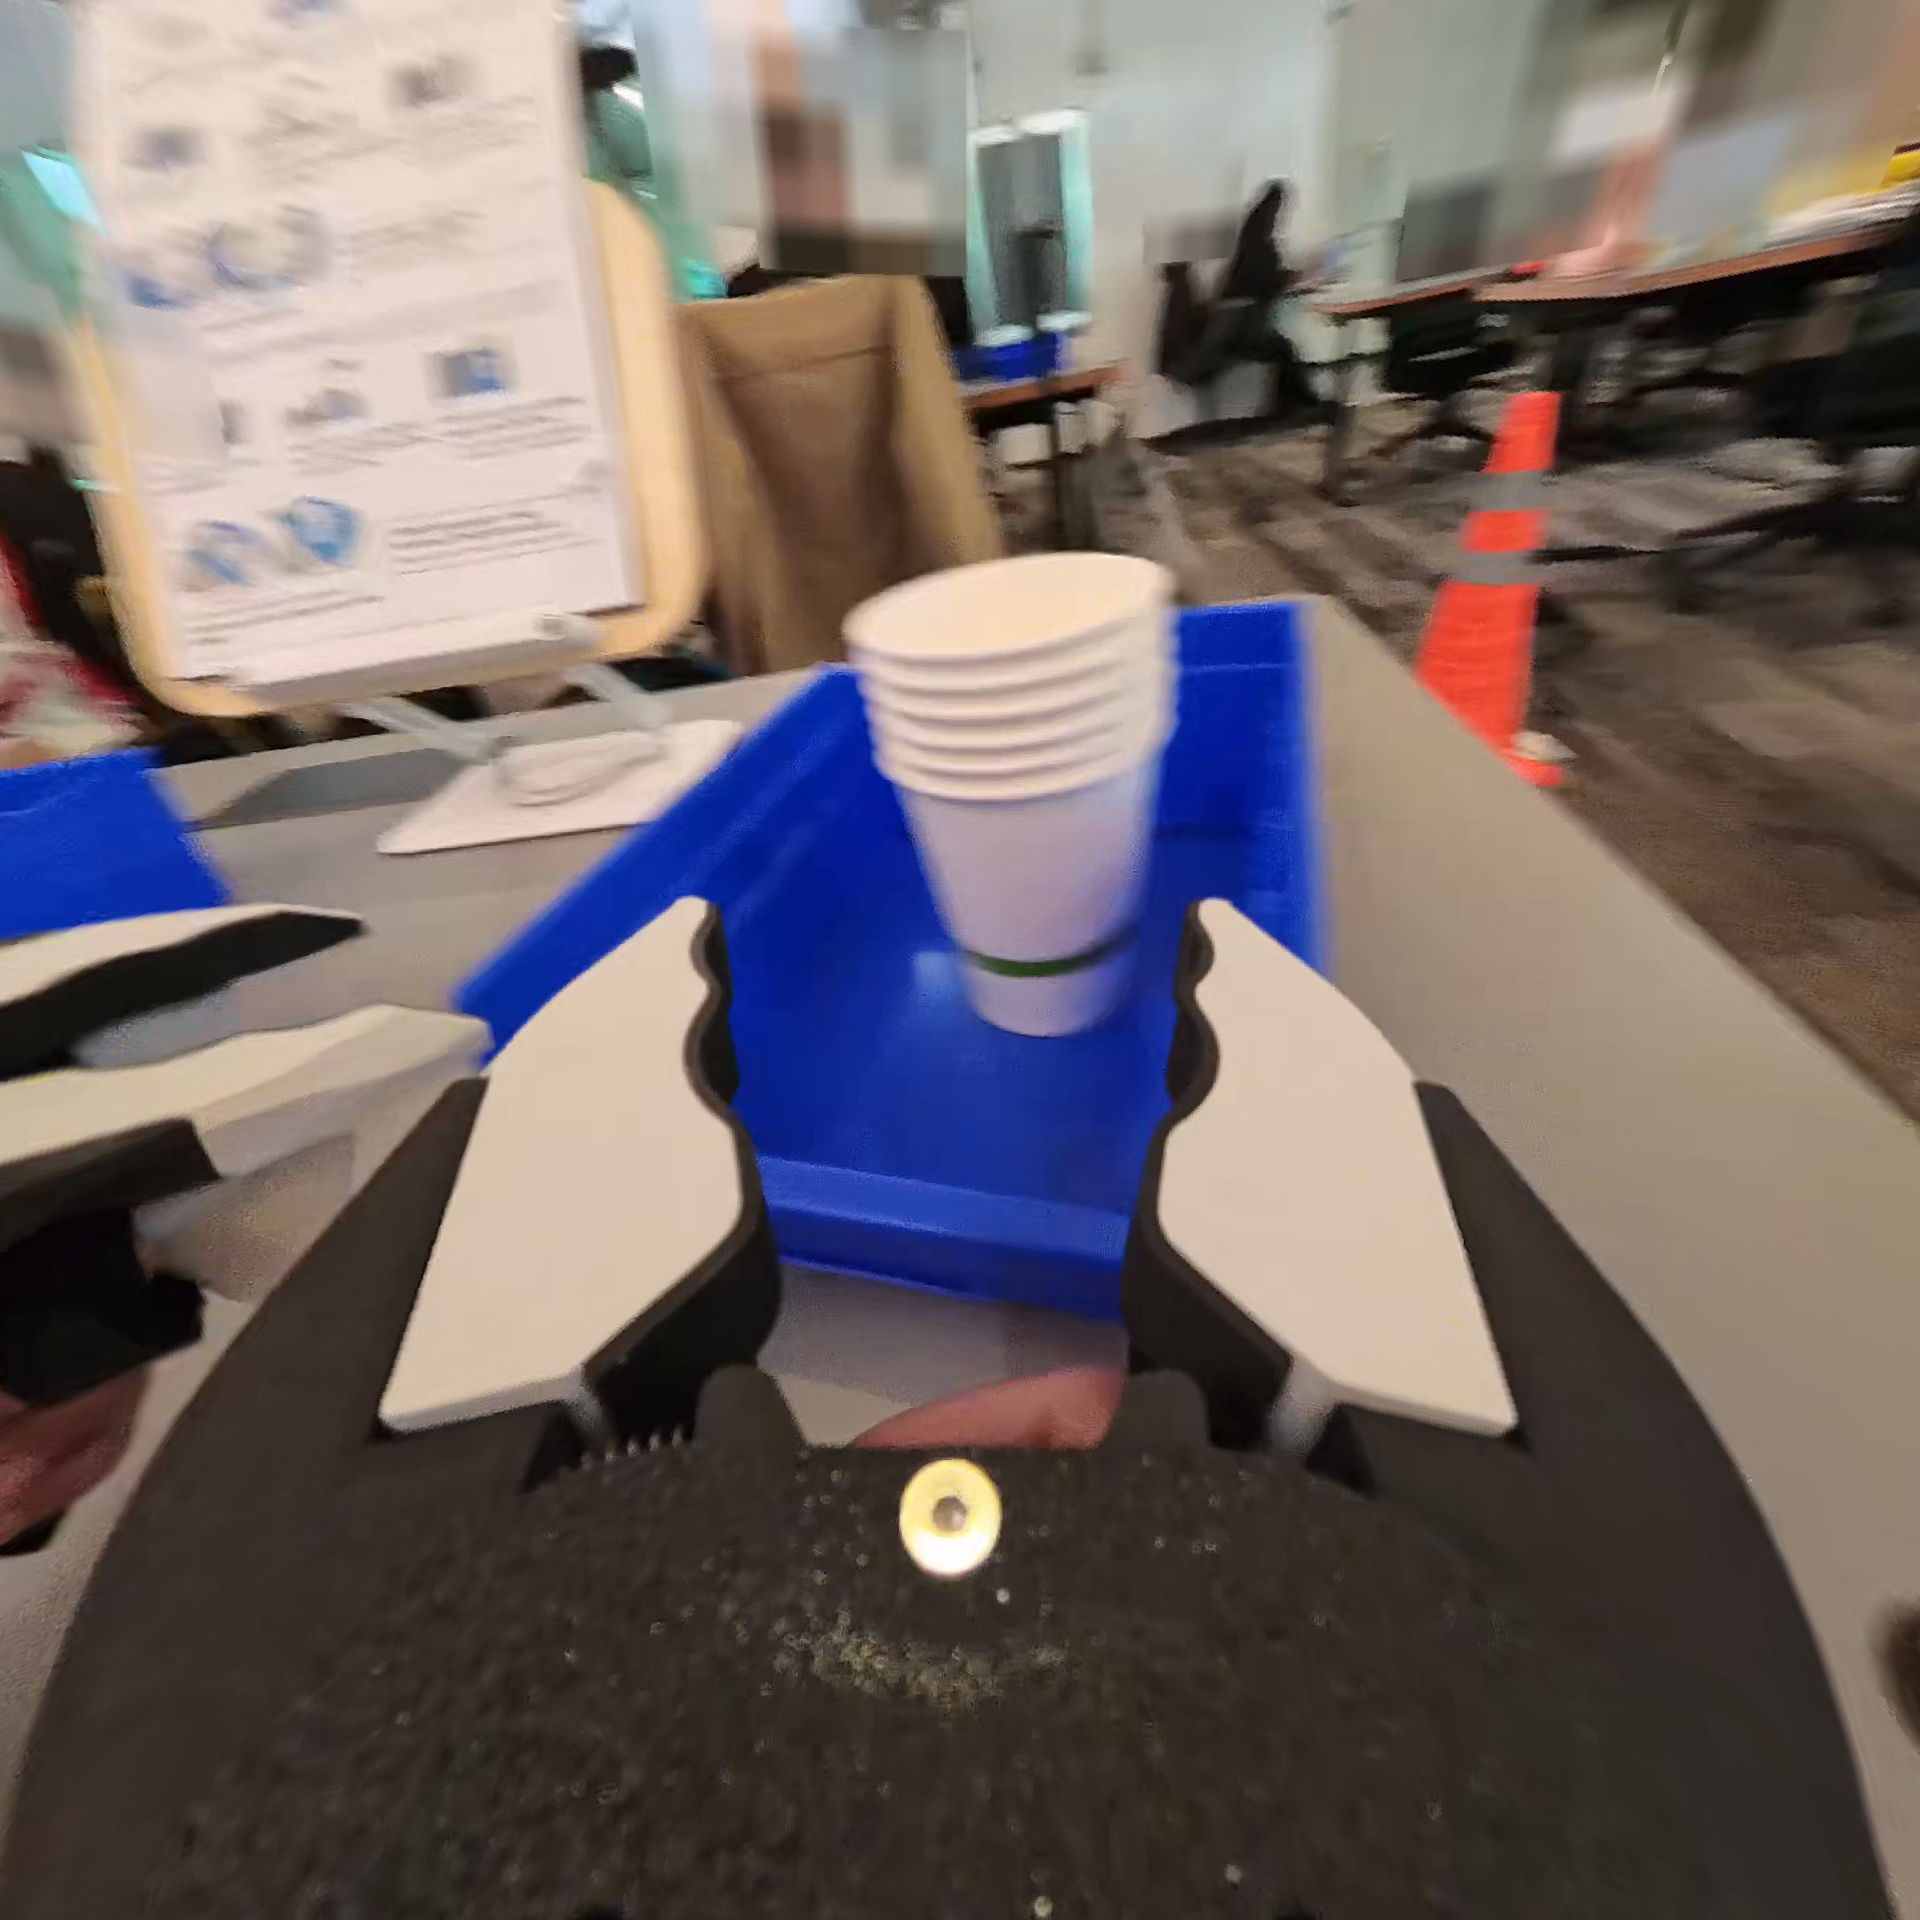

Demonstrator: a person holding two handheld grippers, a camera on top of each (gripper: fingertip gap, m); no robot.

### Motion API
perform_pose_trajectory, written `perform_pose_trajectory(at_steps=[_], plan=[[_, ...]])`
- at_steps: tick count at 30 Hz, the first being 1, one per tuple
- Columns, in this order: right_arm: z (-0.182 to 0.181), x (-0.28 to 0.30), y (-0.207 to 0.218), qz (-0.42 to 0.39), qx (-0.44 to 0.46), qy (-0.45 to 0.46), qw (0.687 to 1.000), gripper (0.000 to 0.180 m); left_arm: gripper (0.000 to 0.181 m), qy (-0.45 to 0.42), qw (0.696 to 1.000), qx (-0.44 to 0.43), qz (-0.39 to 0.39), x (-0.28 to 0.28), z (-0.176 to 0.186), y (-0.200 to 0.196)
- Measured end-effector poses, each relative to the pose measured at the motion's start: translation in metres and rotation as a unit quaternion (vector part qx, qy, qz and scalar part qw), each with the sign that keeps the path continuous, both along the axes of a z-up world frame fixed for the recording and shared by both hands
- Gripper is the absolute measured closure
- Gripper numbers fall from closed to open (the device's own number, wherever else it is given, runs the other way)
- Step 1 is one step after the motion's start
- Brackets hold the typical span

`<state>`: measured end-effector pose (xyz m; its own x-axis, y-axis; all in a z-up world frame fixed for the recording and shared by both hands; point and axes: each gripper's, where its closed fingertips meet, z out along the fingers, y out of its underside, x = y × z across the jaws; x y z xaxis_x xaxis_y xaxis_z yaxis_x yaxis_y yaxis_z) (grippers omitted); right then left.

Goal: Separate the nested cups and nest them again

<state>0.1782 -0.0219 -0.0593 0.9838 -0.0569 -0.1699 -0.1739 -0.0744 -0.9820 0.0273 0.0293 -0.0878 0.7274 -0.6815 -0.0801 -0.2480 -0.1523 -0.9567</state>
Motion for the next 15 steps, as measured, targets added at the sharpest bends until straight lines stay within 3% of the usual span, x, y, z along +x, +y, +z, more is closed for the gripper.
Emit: perform_pose_trajectory(at_steps=[2,6,8,10,12,15], plan=[[-0.016,0.030,-0.003,-0.040,-0.030,-0.011,0.999,0.097,0.110,0.015,0.999,-0.002,0.029,0.021,-0.011,0.020],[-0.057,0.038,0.008,-0.035,-0.099,0.008,0.994,0.101,0.112,-0.002,0.996,-0.079,0.052,0.039,-0.040,0.042],[-0.066,0.036,0.013,-0.034,-0.112,0.013,0.993,0.104,0.144,-0.032,0.991,-0.128,0.032,0.046,-0.044,0.040],[-0.068,0.039,0.016,-0.045,-0.118,0.015,0.992,0.107,0.160,-0.045,0.986,-0.157,0.037,0.045,-0.046,0.042],[-0.070,0.041,0.017,-0.053,-0.121,0.019,0.991,0.115,0.169,-0.039,0.985,-0.163,0.047,0.040,-0.047,0.044],[-0.075,0.039,0.020,-0.069,-0.132,0.047,0.988,0.143,0.173,-0.029,0.985,-0.161,0.063,0.033,-0.046,0.043]])
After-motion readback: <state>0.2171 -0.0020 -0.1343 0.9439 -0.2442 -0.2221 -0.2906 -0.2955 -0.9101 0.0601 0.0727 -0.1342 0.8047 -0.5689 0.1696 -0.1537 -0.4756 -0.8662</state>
